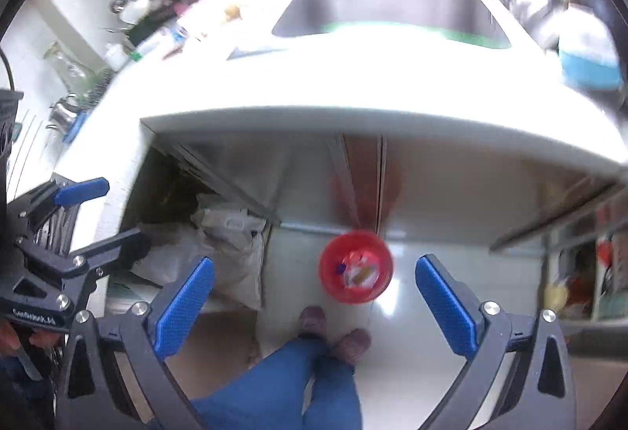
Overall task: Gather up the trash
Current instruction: 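Raise both tools back over the counter toward the white wipe, then grasp the crumpled white wipe with the right tool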
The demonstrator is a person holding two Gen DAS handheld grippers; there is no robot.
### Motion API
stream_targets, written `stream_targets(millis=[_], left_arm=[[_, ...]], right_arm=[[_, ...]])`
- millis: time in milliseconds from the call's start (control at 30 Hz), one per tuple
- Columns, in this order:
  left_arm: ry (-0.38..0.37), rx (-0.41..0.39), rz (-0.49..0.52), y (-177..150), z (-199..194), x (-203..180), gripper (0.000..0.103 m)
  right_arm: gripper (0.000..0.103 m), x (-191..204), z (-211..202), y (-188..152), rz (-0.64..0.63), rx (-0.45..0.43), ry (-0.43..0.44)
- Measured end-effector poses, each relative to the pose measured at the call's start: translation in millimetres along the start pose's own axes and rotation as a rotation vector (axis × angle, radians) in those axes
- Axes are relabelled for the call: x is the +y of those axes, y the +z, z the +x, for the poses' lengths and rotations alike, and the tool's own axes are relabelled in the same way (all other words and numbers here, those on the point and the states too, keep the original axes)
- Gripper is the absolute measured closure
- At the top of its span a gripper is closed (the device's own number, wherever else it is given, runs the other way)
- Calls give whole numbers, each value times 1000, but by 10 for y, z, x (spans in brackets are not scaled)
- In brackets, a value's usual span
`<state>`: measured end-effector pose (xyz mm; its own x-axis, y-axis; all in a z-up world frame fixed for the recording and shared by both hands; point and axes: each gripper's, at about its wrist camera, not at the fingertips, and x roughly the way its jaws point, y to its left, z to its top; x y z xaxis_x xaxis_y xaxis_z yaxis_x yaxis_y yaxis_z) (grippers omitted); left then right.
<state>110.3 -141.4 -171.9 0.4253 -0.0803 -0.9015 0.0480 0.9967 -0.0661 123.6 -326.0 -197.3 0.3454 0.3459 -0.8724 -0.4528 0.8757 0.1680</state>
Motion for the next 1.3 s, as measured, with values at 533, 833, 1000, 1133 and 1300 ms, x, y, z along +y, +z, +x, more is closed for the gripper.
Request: stream_targets(millis=[533, 833, 1000, 1133, 1300], left_arm=[[118, -159, -109, 563, -768, 703, 0], [108, -198, -144, 1333, -602, 1500, 0], [85, -165, -155, 1814, -361, 2039, 0], [98, -133, -153, 2103, -125, 2366, 0], [84, -91, -161, 2383, 209, 2641, 0]], right_arm=[[1, 395, -466, 827, -160, -140, 69], [1, 799, 6, 1802, -216, -137, 131], [1, 998, 312, 2410, -221, -119, 133], [1, 1097, 572, 2815, -215, -101, 131], [1, 1108, 974, 3226, -201, -35, 127]])
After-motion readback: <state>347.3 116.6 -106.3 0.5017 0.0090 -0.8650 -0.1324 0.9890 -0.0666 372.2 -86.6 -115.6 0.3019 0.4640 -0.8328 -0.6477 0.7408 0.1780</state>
